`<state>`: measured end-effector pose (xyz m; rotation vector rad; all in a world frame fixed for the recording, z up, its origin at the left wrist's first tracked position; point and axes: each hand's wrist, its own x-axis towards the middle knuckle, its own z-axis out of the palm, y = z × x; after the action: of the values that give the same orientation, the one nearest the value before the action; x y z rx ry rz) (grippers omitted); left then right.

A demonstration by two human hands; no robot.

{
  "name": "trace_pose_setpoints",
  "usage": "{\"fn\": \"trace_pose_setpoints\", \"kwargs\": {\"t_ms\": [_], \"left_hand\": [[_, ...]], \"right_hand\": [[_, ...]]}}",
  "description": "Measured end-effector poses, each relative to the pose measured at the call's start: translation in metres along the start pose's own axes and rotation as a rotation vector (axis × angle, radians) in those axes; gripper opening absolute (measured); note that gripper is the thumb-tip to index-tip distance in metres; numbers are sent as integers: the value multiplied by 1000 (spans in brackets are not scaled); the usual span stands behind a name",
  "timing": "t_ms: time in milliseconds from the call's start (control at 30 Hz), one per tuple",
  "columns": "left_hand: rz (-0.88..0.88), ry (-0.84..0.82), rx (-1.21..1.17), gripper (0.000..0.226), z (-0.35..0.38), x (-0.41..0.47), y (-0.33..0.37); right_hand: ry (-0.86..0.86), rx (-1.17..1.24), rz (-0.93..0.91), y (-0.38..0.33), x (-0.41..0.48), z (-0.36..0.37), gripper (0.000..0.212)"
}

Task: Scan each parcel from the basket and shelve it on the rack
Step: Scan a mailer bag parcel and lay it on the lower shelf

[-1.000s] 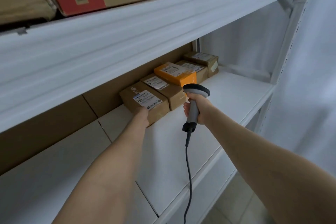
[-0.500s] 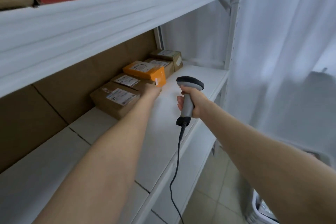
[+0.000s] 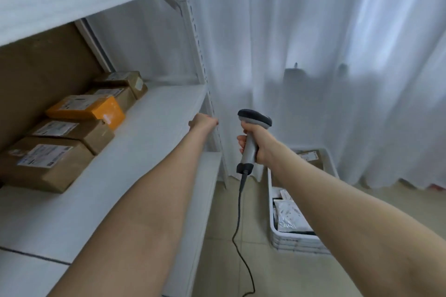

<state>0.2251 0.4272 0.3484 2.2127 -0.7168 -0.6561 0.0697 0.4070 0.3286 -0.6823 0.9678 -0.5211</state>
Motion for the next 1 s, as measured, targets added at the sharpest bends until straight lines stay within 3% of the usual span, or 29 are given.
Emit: {"fn": "trace_pose_setpoints", "kwargs": {"t_ms": [500, 1000], "left_hand": [[-33, -254, 90, 47, 290, -59, 103], [-120, -434, 187, 46, 461, 28, 77]], "right_hand": [[175, 266, 113, -50, 29, -301, 32], [338, 289, 234, -47, 155, -412, 28]]}}
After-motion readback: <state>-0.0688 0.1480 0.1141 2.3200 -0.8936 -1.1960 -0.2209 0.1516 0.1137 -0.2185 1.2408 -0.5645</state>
